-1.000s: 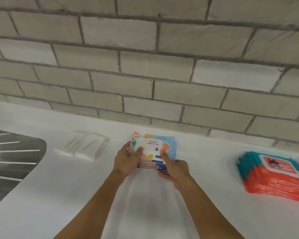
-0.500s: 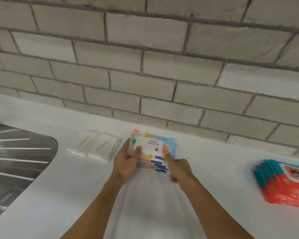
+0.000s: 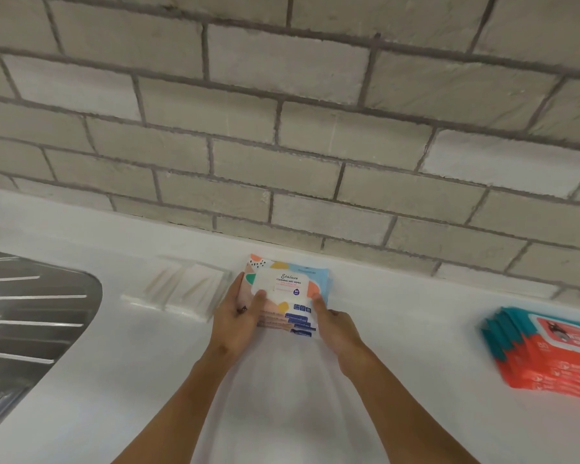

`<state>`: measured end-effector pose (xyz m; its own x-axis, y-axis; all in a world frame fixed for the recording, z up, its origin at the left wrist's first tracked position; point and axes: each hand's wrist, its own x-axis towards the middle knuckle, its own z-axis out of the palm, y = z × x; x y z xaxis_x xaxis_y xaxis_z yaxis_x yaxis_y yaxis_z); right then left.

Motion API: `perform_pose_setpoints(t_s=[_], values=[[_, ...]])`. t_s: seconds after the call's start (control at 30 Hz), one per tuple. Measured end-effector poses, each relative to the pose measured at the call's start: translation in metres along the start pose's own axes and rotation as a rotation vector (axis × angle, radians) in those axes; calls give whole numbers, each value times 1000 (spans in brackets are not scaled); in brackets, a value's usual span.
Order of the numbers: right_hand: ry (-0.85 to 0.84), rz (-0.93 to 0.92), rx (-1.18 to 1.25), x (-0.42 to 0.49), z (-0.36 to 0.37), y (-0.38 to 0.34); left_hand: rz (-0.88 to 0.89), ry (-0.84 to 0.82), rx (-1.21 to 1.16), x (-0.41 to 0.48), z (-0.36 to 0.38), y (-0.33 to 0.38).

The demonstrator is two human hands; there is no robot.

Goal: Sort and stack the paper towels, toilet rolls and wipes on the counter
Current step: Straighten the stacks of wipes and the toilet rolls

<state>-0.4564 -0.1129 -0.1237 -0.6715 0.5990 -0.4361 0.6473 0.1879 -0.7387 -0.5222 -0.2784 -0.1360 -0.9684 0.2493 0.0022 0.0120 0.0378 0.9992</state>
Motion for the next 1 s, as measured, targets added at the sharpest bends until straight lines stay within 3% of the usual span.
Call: perform_pose_setpoints(t_s=[0.6, 1.0], values=[[86, -37, 247, -22, 2, 3, -42, -5, 43, -8, -4, 13], [180, -135, 477, -93, -17, 37, 224, 204, 196, -47, -11, 35]])
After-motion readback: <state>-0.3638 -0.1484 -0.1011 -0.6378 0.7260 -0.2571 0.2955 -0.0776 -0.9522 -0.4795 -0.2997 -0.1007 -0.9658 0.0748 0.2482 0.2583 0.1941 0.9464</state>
